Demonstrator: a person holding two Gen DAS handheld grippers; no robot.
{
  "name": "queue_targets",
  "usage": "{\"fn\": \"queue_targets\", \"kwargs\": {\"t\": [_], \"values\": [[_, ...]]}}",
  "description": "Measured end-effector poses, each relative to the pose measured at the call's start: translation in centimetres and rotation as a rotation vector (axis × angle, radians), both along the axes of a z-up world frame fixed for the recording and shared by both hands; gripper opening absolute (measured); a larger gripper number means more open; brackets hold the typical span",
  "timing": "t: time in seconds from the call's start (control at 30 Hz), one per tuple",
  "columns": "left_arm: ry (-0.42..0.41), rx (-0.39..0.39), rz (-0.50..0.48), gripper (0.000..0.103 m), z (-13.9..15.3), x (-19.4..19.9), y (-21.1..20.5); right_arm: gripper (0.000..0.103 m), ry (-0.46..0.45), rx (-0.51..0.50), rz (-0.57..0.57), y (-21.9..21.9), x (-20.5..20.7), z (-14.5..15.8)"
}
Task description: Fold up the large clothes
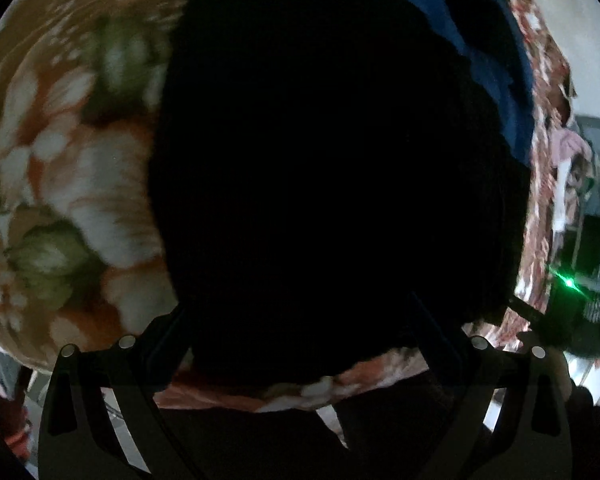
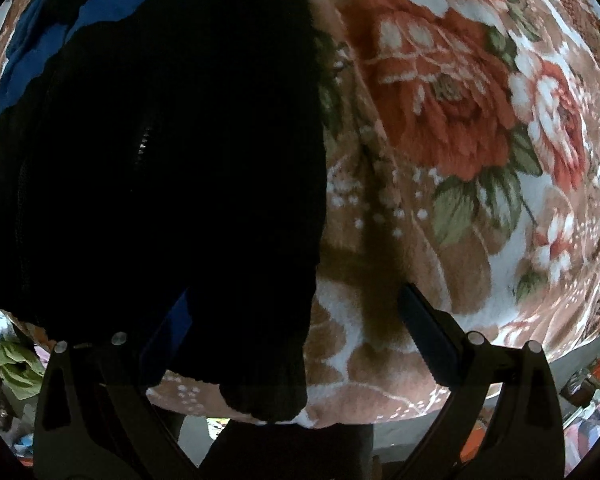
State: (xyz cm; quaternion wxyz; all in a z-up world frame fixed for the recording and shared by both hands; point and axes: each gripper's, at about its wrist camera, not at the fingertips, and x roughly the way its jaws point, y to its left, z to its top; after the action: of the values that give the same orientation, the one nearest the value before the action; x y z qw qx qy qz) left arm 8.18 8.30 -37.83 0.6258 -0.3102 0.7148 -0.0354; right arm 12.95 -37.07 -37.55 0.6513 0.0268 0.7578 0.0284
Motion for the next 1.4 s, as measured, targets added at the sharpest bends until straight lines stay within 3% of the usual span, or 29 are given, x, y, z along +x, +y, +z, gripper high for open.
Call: {"fn": "queue_targets", "kwargs": {"t": [0.13,0.27,0.33,0.4,0.47,0.57,0.67,0.7,0.73,0.8,0.9,0.97,1.0,1.03,1.07,1.13,1.4], "values": [[0.0,0.024,-0.036,0.096,-0.2,0.5,-1.3,0.098,0.048,0.13,-0.046,-1.0,-1.5,0.6],[0.0,0.042,-0.063,0.096,-0.4,0.6,-1.9,0.098,0.057,0.115,-0.007,-0.4,-2.2,-0.1],[-0.003,0.048,-0.077,0.095,-0.2,0.9,-2.3,0.098,0.057,0.125,-0.05,-0.6,-1.8,-0.5],[-0.014,0.012,-0.074,0.091,-0.1,1.1,-2.6,0.094,0.069,0.145,-0.055,-0.2,-1.6,-0.9],[-0.022,-0.006,-0.078,0.089,-0.3,1.3,-2.3,0.07,0.084,0.171,-0.041,0.3,-0.4,-1.4],[-0.02,-0.01,-0.068,0.081,-0.7,1.4,-2.4,0.064,0.098,0.15,-0.006,1.1,-0.3,-1.2],[-0.013,-0.018,-0.046,0.061,-0.6,1.1,-2.1,0.054,0.11,0.176,-0.034,0.5,-0.3,-1.4],[-0.019,-0.07,-0.035,0.044,-0.4,1.2,-2.1,0.052,0.112,0.184,-0.04,0.2,-0.3,-1.3],[-0.03,-0.107,-0.027,0.042,-0.1,1.5,-1.9,0.049,0.115,0.186,-0.034,0.0,-0.3,-1.4],[-0.031,-0.107,-0.033,0.044,0.0,1.9,-2.1,0.051,0.125,0.197,-0.023,-0.4,-0.1,-2.1],[-0.003,-0.072,-0.075,0.057,-1.3,1.8,-2.3,0.061,0.138,0.225,-0.046,-1.0,0.2,-3.5],[-0.001,-0.088,-0.045,0.059,-1.8,1.6,-2.1,0.062,0.143,0.231,-0.05,-0.8,0.6,-3.8],[0.0,-0.094,-0.036,0.055,-1.7,1.6,-2.0,0.058,0.142,0.232,-0.047,-0.5,0.8,-3.6],[-0.007,-0.096,-0.031,0.043,-1.4,1.7,-2.1,0.051,0.138,0.238,-0.035,-0.3,1.1,-3.3],[-0.025,-0.103,-0.033,0.037,-0.9,1.9,-2.2,0.04,0.135,0.238,-0.023,-0.1,1.4,-2.9],[-0.064,-0.138,-0.037,0.031,0.5,2.1,-2.2,0.029,0.137,0.232,-0.012,-0.4,1.1,-1.9],[-0.116,-0.144,-0.079,0.027,2.6,4.3,-3.6,0.026,0.177,0.254,-0.033,-0.8,2.3,0.1]]}}
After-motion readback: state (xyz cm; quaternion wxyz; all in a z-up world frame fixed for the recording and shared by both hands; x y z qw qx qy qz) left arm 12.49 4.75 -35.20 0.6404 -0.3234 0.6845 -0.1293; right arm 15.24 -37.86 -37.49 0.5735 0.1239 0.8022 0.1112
